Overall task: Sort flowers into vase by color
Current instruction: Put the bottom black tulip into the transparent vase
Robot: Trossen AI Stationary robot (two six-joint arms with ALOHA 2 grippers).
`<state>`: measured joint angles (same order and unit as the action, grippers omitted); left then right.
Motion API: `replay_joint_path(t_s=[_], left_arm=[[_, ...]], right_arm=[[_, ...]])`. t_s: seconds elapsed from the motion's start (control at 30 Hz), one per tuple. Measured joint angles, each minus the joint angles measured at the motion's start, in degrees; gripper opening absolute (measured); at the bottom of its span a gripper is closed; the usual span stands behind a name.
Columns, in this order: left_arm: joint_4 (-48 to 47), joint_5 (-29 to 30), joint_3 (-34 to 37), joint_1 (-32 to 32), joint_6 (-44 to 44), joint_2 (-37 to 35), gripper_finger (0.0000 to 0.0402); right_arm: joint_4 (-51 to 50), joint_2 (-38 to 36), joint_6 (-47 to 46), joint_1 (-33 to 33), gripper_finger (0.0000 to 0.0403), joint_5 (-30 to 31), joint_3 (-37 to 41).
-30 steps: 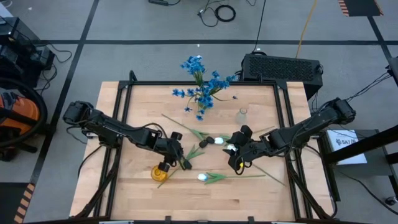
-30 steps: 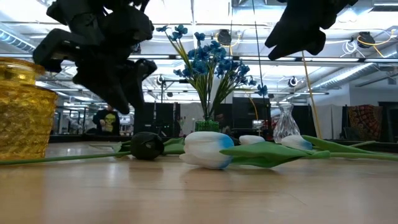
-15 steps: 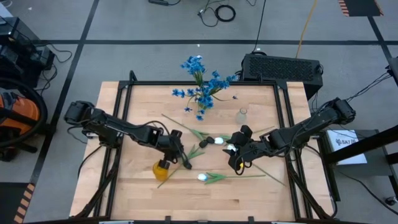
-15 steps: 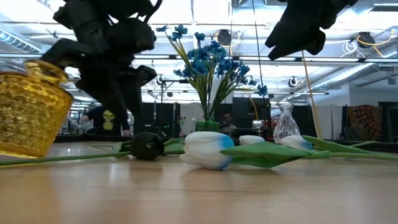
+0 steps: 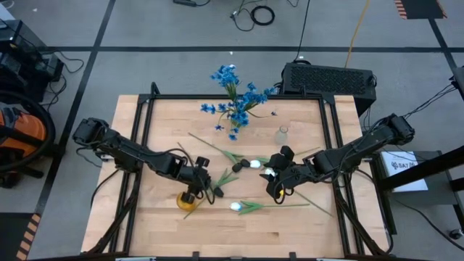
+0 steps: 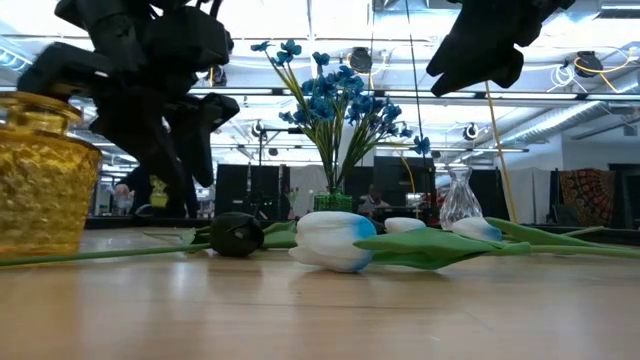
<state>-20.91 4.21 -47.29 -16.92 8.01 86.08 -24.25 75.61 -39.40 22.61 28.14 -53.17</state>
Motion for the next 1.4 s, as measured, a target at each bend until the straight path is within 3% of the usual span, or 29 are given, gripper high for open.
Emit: replay_joint_path(t_s=[0.3,0.6,0.93,1.23,1.4], left_arm=[[-0.88,-0.04,0.0,-0.75,-0.52,-1.04,0.0166],[-5.28,0.09,-1.08,-0.86,-1.04,-6.97,0.0166],[-14.71,1.87,-4.47,4.11,11.57,-14.93,0.0166],[-13.87,-9.05,1.49,18.12,18.49,-15.93,0.0166],[-9.49,-15.48,6.94,22.92,20.88,-15.93,0.0166]], right_arm=[[0.02,-0.02,0.0,0.0,0.0192,0.0,0.0],[0.04,-0.07,0.0,0.0,0.0192,0.02,0.0],[0.28,-0.07,-0.22,0.0,0.0192,0.07,0.0],[0.27,-0.07,-0.33,0.0,0.0192,0.07,0.0],[0.25,-0.07,-0.28,0.0,0.0192,0.35,0.0]])
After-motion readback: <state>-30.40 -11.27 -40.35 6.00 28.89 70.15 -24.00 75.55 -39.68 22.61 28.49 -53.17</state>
